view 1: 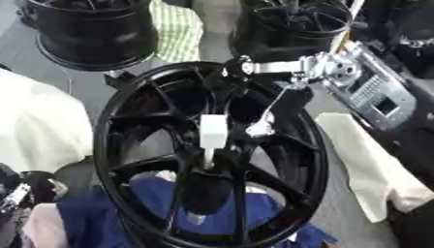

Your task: Pull the pin out of the wheel hub.

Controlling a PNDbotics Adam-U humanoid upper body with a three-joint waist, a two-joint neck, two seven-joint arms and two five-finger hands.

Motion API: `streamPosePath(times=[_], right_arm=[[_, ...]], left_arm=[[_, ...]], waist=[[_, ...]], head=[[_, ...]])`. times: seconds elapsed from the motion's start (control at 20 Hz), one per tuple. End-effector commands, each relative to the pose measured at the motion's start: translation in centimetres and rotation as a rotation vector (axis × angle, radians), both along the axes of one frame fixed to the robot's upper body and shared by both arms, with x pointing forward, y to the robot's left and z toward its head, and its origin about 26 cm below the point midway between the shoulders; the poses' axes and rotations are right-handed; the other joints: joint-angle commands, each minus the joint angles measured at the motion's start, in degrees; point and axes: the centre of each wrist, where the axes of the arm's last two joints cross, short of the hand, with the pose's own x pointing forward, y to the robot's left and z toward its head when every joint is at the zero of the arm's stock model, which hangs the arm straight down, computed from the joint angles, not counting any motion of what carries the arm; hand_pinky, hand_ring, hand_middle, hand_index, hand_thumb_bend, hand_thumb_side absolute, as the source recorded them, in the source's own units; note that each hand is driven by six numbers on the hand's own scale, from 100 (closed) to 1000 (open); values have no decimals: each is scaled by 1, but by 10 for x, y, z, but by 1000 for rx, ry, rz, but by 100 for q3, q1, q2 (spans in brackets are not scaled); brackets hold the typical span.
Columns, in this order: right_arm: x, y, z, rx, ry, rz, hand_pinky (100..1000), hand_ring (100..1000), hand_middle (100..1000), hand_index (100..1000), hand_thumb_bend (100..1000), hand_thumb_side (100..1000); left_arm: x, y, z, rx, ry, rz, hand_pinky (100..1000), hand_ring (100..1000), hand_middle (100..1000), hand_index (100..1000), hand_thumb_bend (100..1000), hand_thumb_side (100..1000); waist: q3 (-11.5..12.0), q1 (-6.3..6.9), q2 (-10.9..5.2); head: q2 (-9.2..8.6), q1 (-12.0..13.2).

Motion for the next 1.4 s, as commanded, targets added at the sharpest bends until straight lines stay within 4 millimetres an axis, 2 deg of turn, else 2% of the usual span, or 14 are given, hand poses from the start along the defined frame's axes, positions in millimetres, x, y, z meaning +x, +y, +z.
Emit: streamPosePath(times=[0.05,0.35,0.45,0.5,0.85,1.2,1.35,1.4], right_arm=[[2,1,7,-20,-15,2,718,834,891,940,391,281],[5,7,1,-71,-2,15,727,839,891,939,381,291],[7,9,-2,-83,9,18,718,832,883,934,403,290],[7,10,-3,-88,14,22,716,830,881,932,380,293],[11,18,-10,-117,49,39,673,791,836,907,376,282],[16,20,-15,-115,61,-3,597,721,781,872,377,233],[17,20,-16,-106,58,-17,558,683,770,861,326,179],[17,20,-17,-102,57,-19,527,651,757,853,287,133]], left_arm=[[3,0,11,14,-34,-12,669,622,579,738,100,681],[3,0,11,16,-35,-14,669,623,579,738,100,680],[4,0,11,17,-35,-15,669,623,579,738,100,680],[4,-1,11,17,-35,-16,669,623,579,738,100,679],[4,-2,11,17,-36,-19,669,623,579,737,100,680],[4,-3,12,18,-38,-24,669,623,579,737,100,680],[5,-3,12,18,-39,-26,669,623,579,737,100,680],[5,-3,12,17,-39,-26,669,623,579,737,100,680]], waist=[[5,60,-68],[8,59,-71],[11,59,-74],[13,59,-75],[30,61,-75],[44,55,-75],[51,53,-73],[54,52,-72]], head=[[-20,-28],[-9,-27],[-6,-27],[-7,-29],[-9,-42],[-8,-46],[-13,-51],[-15,-51]])
